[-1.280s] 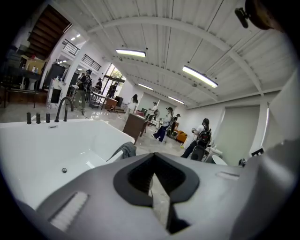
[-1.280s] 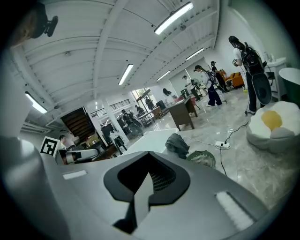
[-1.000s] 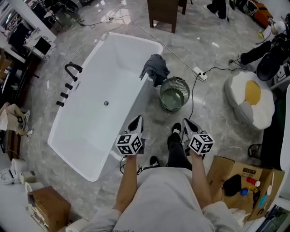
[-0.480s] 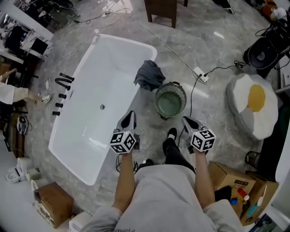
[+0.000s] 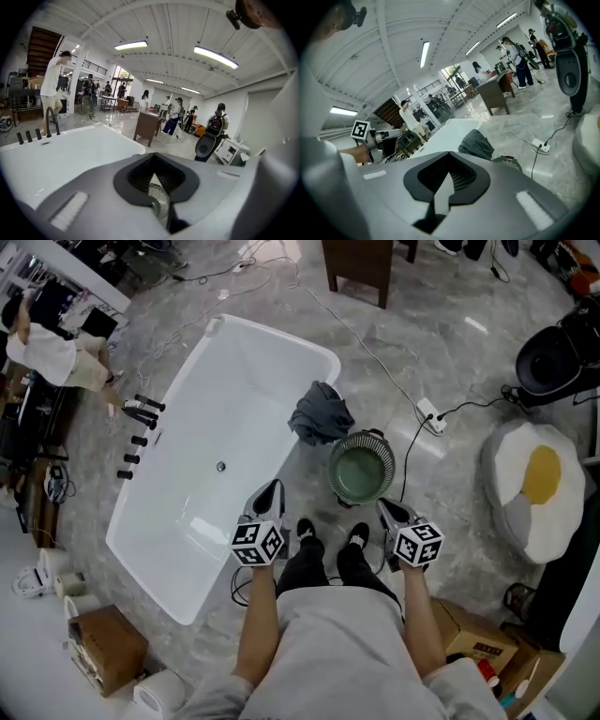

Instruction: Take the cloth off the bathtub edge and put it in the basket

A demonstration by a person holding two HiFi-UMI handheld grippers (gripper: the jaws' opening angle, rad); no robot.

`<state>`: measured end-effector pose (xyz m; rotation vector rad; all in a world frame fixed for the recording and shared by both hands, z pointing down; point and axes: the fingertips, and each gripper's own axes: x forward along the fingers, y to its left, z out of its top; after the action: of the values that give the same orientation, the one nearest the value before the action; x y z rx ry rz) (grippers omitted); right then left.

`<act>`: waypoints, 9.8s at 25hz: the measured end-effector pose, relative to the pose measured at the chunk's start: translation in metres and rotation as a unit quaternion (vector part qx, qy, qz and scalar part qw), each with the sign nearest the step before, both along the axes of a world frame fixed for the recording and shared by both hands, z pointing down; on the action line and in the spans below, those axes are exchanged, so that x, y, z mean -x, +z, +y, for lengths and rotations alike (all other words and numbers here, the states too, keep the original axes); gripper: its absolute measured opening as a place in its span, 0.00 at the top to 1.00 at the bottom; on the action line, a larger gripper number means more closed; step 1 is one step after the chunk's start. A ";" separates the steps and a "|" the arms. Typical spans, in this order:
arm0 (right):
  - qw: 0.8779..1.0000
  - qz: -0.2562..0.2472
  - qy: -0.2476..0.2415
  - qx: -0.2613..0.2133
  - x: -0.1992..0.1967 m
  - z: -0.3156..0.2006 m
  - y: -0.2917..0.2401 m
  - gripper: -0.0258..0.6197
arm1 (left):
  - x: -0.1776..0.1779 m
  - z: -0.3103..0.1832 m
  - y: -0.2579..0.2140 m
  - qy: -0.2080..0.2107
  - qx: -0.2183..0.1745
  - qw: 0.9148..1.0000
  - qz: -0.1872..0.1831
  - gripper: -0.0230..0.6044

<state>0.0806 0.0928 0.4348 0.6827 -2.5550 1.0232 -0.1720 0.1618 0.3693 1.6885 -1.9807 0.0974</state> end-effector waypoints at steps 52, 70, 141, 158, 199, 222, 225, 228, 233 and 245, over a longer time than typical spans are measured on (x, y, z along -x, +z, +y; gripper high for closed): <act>0.991 0.039 -0.124 0.033 0.303 -0.221 0.291 0.11 | 0.114 -0.307 0.369 0.341 0.167 0.875 0.301 0.11; 0.996 -0.052 -0.008 0.070 0.315 -0.216 0.276 0.52 | 0.090 -0.303 0.343 0.328 0.156 0.877 0.314 0.39; 0.990 0.083 0.045 0.100 0.064 -0.124 0.542 0.63 | -0.158 -0.206 0.610 0.291 0.234 0.878 0.301 0.59; 0.968 0.158 0.160 0.113 0.017 -0.144 0.531 0.63 | -0.127 -0.201 0.594 0.302 0.252 0.895 0.211 0.54; 0.989 0.139 0.049 -0.016 0.017 -0.009 0.060 0.63 | -0.144 -0.057 0.141 0.413 0.182 0.891 0.044 0.54; 0.982 0.187 0.031 -0.016 -0.011 0.000 0.079 0.63 | -0.164 -0.076 0.134 0.423 0.151 0.894 0.001 0.56; 0.983 0.181 0.033 -0.013 -0.010 -0.002 0.077 0.66 | -0.161 -0.079 0.130 0.414 0.146 0.898 -0.001 0.62; 0.983 0.178 0.033 -0.014 -0.007 -0.004 0.075 0.75 | -0.155 -0.083 0.127 0.405 0.140 0.903 -0.004 0.71; 0.985 0.168 0.044 -0.013 -0.006 -0.011 0.074 0.90 | -0.150 -0.087 0.128 0.400 0.137 0.906 -0.012 0.81; 0.986 0.160 0.042 -0.012 -0.002 -0.013 0.068 0.96 | -0.148 -0.092 0.126 0.402 0.136 0.905 -0.022 0.87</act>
<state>0.0828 0.0799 0.5029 0.8890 -2.2806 0.8315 -0.0240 0.0702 0.4950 2.1926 -1.0990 0.6729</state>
